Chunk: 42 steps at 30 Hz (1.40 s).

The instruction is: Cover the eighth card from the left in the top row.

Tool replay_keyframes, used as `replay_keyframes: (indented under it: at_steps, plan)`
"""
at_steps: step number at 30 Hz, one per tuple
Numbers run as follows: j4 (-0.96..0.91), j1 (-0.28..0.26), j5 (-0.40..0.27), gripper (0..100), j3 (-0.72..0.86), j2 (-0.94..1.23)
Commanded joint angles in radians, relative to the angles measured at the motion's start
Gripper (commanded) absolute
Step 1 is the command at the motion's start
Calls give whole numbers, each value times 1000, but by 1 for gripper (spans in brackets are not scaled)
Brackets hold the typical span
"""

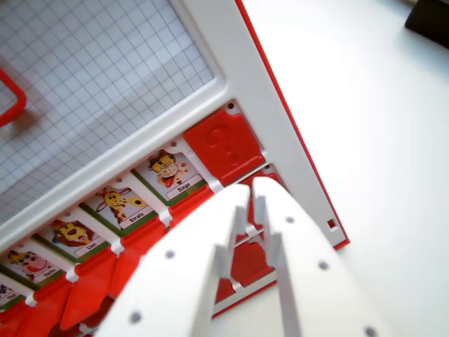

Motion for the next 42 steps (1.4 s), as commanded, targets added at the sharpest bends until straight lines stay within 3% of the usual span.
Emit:
replay_keyframes:
  at_steps: [1, 8, 13, 19, 25, 35, 42]
  plan:
    - [133, 2, -69, 0, -40, 295]
    - [428, -44, -175, 0, -55, 499]
    - [575, -130, -192, 0, -8, 632]
    - [588, -259, -192, 0, 69, 761]
    - [569, -344, -233, 0, 130, 850]
    - [554, -437, -259, 0, 175, 951]
    - [543, -451, -262, 0, 178, 982]
